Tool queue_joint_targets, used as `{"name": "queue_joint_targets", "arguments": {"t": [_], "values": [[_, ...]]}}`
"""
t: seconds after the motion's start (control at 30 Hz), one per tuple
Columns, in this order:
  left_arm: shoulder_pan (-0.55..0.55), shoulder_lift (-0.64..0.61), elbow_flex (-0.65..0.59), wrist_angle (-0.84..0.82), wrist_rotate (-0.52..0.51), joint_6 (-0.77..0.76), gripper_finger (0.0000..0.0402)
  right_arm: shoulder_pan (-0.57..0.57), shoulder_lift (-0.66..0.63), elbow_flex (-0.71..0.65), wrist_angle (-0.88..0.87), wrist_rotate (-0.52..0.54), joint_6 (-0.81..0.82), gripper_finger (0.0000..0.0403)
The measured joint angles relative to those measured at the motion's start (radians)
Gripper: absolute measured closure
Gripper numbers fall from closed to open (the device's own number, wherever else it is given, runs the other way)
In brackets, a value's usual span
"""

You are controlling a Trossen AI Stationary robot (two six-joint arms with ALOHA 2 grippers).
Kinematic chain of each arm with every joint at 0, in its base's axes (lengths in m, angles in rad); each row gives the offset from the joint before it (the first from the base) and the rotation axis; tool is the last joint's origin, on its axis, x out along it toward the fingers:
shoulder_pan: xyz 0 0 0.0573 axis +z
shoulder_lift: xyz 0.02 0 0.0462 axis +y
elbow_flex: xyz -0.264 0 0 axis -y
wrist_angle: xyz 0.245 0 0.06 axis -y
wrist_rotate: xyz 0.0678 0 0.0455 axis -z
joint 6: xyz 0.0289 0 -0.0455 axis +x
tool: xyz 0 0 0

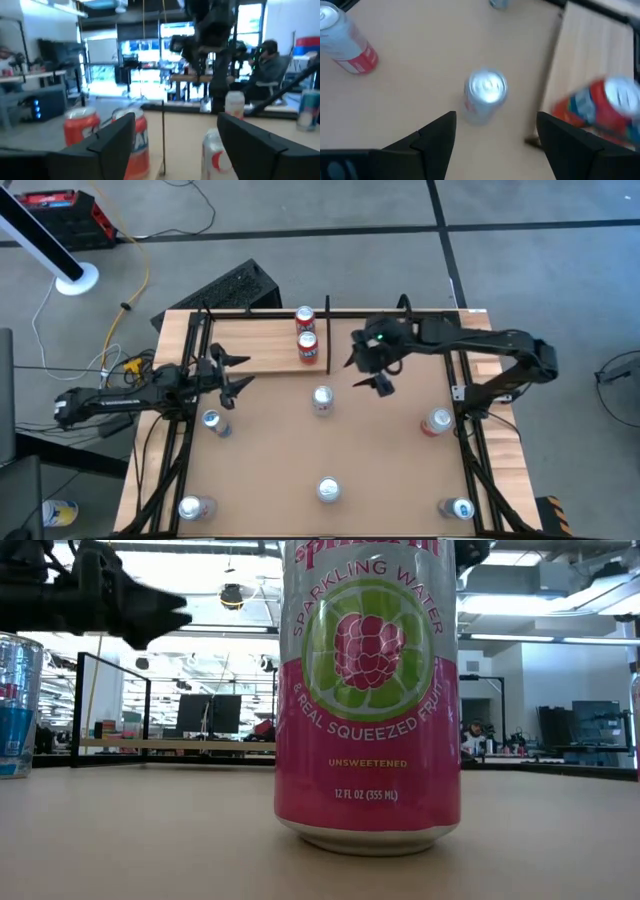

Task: Place canned beverage on shelf
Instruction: Put the top-red silver soda can on the shelf

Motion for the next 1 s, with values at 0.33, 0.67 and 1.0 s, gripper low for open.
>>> {"name": "queue_joint_targets", "arguments": {"t": [0.33, 0.67, 1.0], "values": [[0.0, 0.544, 0.227, 0.2, 0.16, 0.062, 0.011, -0.1, -0.26, -0.388, 0.357, -0.006, 0.069, 0.0106], [0.0, 1.01, 0.574, 0.196, 0.409, 0.081, 0.011, -0.111, -0.391, -0.708, 0.745, 0.009, 0.047, 0.0106], [0.0, 1.262, 0.71, 0.189, 0.474, 0.077, 0.011, -0.125, -0.399, -0.705, 0.795, 0.02, 0.022, 0.0106]]}}
